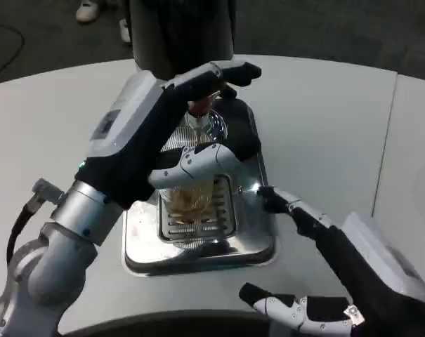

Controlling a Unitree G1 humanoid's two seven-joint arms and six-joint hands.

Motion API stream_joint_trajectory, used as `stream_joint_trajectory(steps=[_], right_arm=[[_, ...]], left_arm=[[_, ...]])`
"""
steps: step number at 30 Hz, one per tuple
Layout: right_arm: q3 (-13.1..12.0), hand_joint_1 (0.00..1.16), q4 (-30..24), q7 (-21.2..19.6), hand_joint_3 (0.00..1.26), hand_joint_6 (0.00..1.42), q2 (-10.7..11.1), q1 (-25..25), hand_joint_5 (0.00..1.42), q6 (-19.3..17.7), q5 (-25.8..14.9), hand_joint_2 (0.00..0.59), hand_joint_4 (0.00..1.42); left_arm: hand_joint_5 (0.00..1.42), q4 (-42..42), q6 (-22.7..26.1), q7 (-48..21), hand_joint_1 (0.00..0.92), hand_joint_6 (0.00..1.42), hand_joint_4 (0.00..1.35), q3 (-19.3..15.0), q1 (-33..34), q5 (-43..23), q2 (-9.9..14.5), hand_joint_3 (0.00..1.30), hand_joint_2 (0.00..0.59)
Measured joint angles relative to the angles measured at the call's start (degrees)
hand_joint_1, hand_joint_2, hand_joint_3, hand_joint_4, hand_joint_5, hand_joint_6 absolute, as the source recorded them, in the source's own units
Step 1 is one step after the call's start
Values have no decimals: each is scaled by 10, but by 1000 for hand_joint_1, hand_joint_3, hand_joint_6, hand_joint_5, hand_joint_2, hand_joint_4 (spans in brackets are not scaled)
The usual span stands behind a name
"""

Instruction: Grasp the cup under the faucet to collect the drink, then remove the cup.

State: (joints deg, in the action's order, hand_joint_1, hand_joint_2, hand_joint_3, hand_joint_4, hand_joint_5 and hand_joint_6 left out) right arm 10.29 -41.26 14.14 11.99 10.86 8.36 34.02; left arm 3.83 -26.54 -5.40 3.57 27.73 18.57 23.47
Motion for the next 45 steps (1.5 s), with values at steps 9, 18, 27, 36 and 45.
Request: stream_joint_trajectory(steps=[9, 18, 27, 36, 45], right_arm=[[4, 807, 97, -83, 53, 232, -60, -31, 107, -25, -58, 171, 120], [14, 844, 216, -157, 62, 232, -100, -81, 152, -65, -82, 168, 159], [26, 859, 331, -226, 62, 215, -139, -139, 193, -115, -87, 168, 184], [34, 870, 411, -264, 62, 215, -153, -190, 197, -147, -103, 164, 184], [34, 876, 480, -300, 62, 215, -156, -246, 206, -162, -118, 157, 196]], left_arm=[[386, 0, 0, 0, 0, 301, 322, 0, 0, 1, 0, 340, 90], [386, -1, 1, 0, 0, 301, 322, 1, 0, 4, 1, 340, 91], [386, -2, 3, 0, 0, 301, 323, 2, 0, 7, 2, 340, 91], [386, -3, 4, 0, 0, 310, 323, 2, 0, 7, 2, 340, 90], [386, -4, 5, 0, 0, 314, 323, 3, 2, 13, 2, 337, 90]])
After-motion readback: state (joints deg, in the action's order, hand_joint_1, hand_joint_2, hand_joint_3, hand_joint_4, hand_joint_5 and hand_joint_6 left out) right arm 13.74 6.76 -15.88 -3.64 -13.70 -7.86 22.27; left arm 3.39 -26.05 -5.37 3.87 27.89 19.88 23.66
